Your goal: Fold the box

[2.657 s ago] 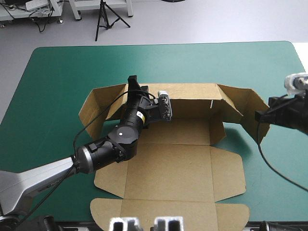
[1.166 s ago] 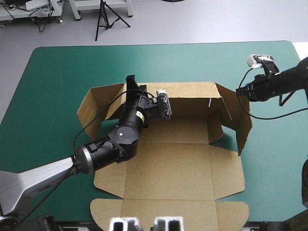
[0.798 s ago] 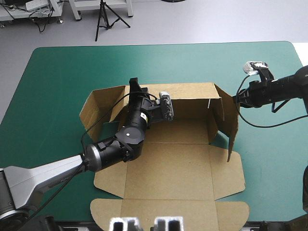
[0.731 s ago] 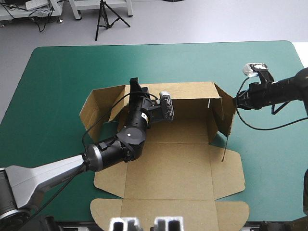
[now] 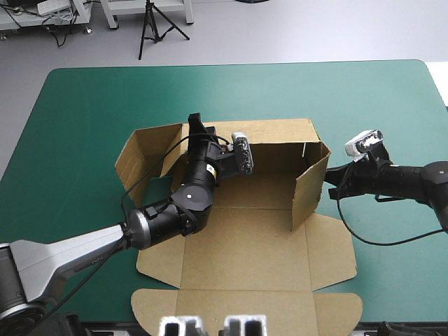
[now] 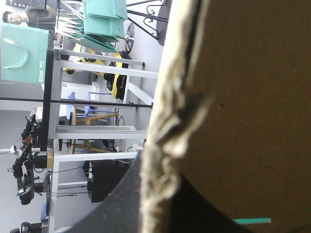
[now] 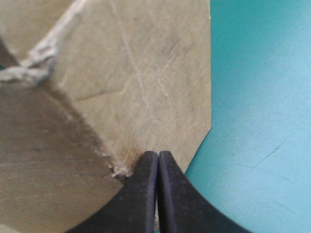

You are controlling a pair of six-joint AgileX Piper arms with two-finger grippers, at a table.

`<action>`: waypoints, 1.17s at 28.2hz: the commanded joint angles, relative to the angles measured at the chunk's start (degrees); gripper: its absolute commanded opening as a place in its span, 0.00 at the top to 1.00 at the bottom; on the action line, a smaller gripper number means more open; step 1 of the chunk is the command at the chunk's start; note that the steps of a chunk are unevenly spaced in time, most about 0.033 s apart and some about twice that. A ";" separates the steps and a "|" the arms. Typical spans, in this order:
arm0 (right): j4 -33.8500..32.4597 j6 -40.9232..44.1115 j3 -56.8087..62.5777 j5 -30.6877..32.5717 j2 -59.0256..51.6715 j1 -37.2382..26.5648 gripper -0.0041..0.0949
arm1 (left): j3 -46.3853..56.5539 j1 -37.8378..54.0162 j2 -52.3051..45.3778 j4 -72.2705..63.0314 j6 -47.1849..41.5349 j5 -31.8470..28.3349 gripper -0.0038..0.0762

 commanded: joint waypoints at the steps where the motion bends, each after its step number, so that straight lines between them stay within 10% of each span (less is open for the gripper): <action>1: 4.31 -3.18 -1.03 -0.51 -2.20 -0.07 0.97 | -1.40 -0.14 -1.92 0.93 -1.15 1.47 0.96; 10: 0.15 0.84 -1.25 -2.45 -2.77 -0.07 0.58 | -1.40 -0.14 -1.92 0.98 -1.15 1.16 0.96; 33: 1.00 -3.66 -3.02 4.96 -3.90 0.16 0.58 | -1.40 -0.14 -1.92 1.91 -1.15 -0.04 0.96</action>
